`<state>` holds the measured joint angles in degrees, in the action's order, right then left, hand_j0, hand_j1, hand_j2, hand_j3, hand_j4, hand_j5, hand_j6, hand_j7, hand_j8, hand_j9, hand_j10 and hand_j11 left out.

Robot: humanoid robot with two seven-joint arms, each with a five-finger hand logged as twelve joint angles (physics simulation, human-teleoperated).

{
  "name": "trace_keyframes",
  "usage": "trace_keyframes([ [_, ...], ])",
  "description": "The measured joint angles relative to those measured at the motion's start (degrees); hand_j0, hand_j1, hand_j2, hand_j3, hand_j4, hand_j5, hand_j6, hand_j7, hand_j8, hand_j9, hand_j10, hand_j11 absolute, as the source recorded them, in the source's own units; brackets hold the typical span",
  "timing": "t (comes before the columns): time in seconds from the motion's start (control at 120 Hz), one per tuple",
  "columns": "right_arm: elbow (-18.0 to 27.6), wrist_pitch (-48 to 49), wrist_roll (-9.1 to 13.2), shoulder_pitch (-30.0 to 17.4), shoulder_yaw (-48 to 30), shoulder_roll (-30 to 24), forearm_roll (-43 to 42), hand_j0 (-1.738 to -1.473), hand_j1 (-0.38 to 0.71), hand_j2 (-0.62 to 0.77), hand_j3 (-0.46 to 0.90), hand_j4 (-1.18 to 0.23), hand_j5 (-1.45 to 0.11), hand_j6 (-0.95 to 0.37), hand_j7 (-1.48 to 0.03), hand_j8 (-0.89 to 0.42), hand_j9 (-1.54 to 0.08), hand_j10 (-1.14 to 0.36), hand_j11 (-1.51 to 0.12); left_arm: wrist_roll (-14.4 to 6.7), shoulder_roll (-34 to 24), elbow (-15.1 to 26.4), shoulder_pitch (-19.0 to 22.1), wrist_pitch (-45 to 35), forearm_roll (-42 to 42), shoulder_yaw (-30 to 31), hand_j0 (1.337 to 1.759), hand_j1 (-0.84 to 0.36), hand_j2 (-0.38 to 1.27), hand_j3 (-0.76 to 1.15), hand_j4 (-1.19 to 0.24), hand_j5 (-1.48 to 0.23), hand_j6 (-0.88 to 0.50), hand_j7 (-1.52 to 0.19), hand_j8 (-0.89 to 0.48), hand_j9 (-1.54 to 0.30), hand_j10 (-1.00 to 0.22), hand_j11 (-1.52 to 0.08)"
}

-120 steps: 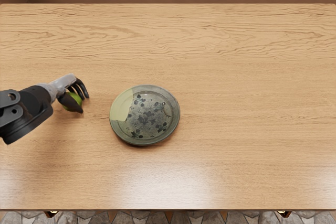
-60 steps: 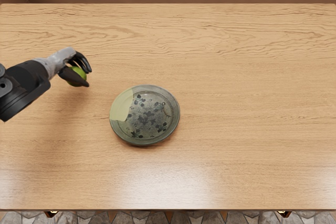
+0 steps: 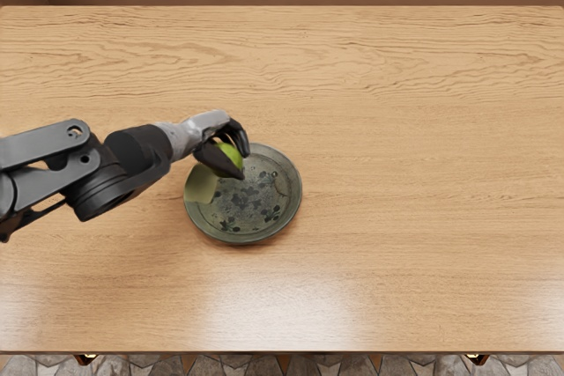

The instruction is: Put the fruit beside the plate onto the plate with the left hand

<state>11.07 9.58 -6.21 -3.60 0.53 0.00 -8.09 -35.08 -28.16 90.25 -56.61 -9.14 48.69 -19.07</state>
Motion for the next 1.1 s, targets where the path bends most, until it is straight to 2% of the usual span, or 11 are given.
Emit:
trace_keyframes([
  [0.308,0.00,0.00,0.01,0.01,0.00,0.00,0.00,-1.658,-0.34,0.00,0.00,-0.01,-0.01,-0.01,-0.01,-0.01,-0.01,-0.01,-0.01,0.02,0.94,0.81,-0.09,-0.10,-0.59,0.06,1.643,-0.35,0.19,0.00,-0.80,-1.19,-0.49,-1.16,-0.25,-1.12,-0.39,-1.13],
  [0.425,0.00,0.00,0.00,0.01,0.00,0.00,0.00,-1.658,-0.34,0.00,0.00,-0.01,-0.01,-0.01,-0.01,-0.01,-0.01,-0.01,-0.01,0.06,0.46,1.38,0.01,-0.25,-0.43,0.02,1.649,-0.09,0.10,0.00,-0.49,-0.72,-0.32,-0.71,-0.18,-0.69,-0.26,-0.69],
  [0.5,0.00,0.00,0.00,0.01,0.00,0.00,0.00,-1.658,-0.34,0.00,0.00,-0.01,-0.01,-0.01,-0.01,-0.01,-0.01,-0.01,-0.01,0.07,-0.29,2.07,0.04,-0.25,-0.39,-0.10,1.652,0.04,0.07,0.00,-0.34,-0.50,-0.22,-0.49,-0.13,-0.48,-0.18,-0.48],
  [0.608,0.00,0.00,0.01,0.01,0.00,0.00,0.00,-1.658,-0.34,0.00,0.00,-0.01,-0.01,-0.01,-0.01,-0.01,-0.01,-0.01,-0.01,0.07,-2.68,2.73,0.62,-0.21,-1.18,-3.22,1.655,0.17,0.04,0.00,-0.20,-0.30,-0.14,-0.29,-0.08,-0.28,-0.11,-0.29],
  [0.725,0.00,0.00,0.00,0.02,0.00,0.00,0.00,-1.658,-0.34,0.00,0.00,-0.01,-0.01,-0.01,-0.01,-0.01,-0.01,-0.01,-0.01,0.08,-10.59,3.02,1.20,2.26,-9.73,-10.99,1.656,0.24,0.03,0.00,-0.12,-0.17,-0.08,-0.17,-0.05,-0.16,-0.06,-0.16],
  [0.758,0.00,0.00,0.01,0.02,0.00,0.00,0.00,-1.658,-0.34,0.00,0.00,-0.01,-0.01,-0.01,-0.01,-0.01,-0.01,-0.01,-0.01,0.08,-11.92,2.99,3.86,5.63,-13.67,-14.45,1.656,0.26,0.02,0.00,-0.10,-0.15,-0.07,-0.14,-0.04,-0.14,-0.05,-0.14],
  [0.808,0.00,0.00,0.01,0.02,0.00,0.00,0.00,-1.658,-0.34,0.00,0.00,-0.01,-0.01,-0.01,-0.01,-0.01,-0.01,-0.01,-0.01,0.08,-14.00,2.64,12.11,12.28,-21.18,-22.35,1.657,0.28,0.02,0.00,-0.08,-0.12,-0.05,-0.11,-0.03,-0.11,-0.04,-0.11],
  [0.883,0.00,0.00,0.01,0.02,0.00,0.00,0.00,-1.658,-0.34,0.00,0.00,-0.01,-0.01,-0.01,-0.01,-0.01,-0.01,-0.01,-0.01,0.08,-14.37,2.05,20.32,23.26,-30.21,-34.76,1.657,0.30,0.01,0.00,-0.06,-0.08,-0.04,-0.08,-0.02,-0.08,-0.03,-0.08],
  [0.958,0.00,0.00,0.00,0.02,0.00,0.00,0.00,-1.658,-0.34,0.00,0.00,-0.01,-0.01,-0.01,-0.01,-0.01,-0.01,-0.01,-0.01,0.08,-14.64,0.88,25.25,33.00,-37.32,-44.23,1.657,0.31,0.01,0.00,-0.04,-0.06,-0.03,-0.06,-0.02,-0.06,-0.02,-0.06],
  [1.033,0.00,0.00,0.00,0.01,0.00,0.00,0.00,-1.658,-0.34,0.00,0.00,-0.01,-0.01,-0.01,-0.01,-0.01,-0.01,-0.01,-0.01,0.08,-14.64,0.08,31.01,38.72,-41.98,-52.56,1.658,0.32,0.01,0.00,-0.03,-0.04,-0.02,-0.04,-0.01,-0.04,-0.02,-0.04],
  [1.1,0.00,0.00,-0.01,0.01,-0.01,0.00,0.00,-1.658,-0.34,0.00,0.00,-0.01,-0.01,-0.01,-0.01,-0.01,-0.01,-0.01,-0.01,0.08,-14.64,-0.29,32.60,41.29,-44.43,-58.36,1.658,0.33,0.01,0.00,-0.02,-0.03,-0.02,-0.03,-0.01,-0.03,-0.01,-0.03],
])
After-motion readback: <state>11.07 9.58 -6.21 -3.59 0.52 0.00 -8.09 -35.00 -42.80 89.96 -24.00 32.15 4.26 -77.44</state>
